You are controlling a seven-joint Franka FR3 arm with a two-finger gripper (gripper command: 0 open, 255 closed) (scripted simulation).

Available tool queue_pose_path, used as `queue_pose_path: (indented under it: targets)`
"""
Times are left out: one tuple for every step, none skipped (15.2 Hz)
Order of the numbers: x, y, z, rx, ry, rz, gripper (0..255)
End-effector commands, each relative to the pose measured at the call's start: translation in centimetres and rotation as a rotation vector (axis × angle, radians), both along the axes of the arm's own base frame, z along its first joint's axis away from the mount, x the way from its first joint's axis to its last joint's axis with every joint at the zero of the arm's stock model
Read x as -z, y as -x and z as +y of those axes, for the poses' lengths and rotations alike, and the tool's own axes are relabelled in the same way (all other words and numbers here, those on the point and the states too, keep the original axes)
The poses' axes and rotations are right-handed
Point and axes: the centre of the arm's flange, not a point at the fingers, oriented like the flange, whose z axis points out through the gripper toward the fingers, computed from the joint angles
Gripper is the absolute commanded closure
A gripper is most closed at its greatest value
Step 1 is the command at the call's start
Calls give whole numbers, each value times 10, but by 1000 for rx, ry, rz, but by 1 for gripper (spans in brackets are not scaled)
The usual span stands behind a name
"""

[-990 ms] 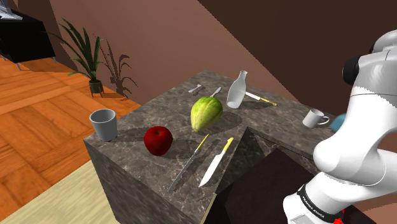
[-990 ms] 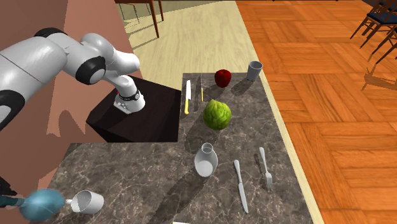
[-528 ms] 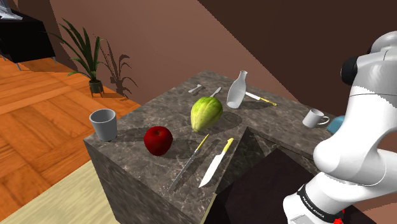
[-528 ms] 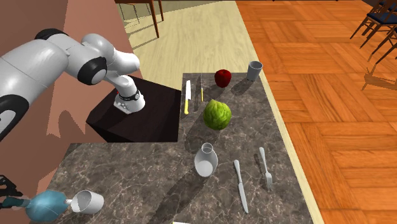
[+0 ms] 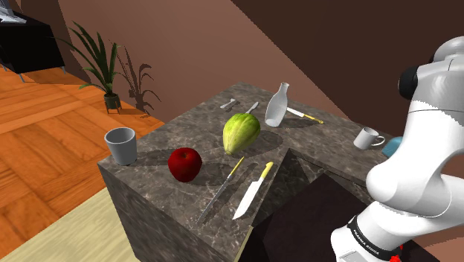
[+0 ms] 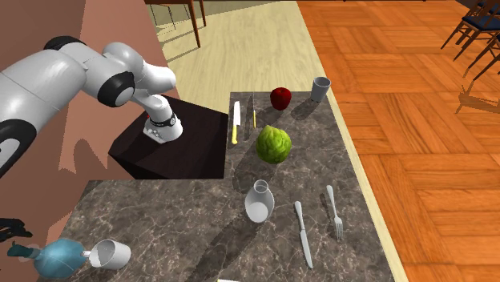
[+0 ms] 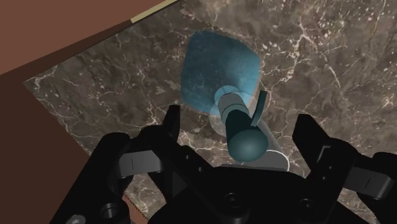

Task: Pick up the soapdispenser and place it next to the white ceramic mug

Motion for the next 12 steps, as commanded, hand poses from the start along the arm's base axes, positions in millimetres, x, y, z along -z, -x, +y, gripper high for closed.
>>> queue_pose_path:
  targets:
    - [0, 0, 0, 0, 0, 0, 0]
    - [-13, 0, -1, 0, 0, 0, 0]
    - [-26, 1, -3, 0, 0, 0, 0]
    - [-39, 1, -4, 0, 0, 0, 0]
    - [-50, 2, -6, 0, 0, 0, 0]
    - [-50, 2, -6, 0, 0, 0, 0]
    - [-50, 2, -6, 0, 0, 0, 0]
    - [-50, 2, -6, 0, 0, 0, 0]
    - [-50, 2, -6, 0, 0, 0, 0]
    - [-50, 2, -6, 0, 0, 0, 0]
    - [-50, 2, -6, 0, 0, 0, 0]
    - [-50, 2, -6, 0, 0, 0, 0]
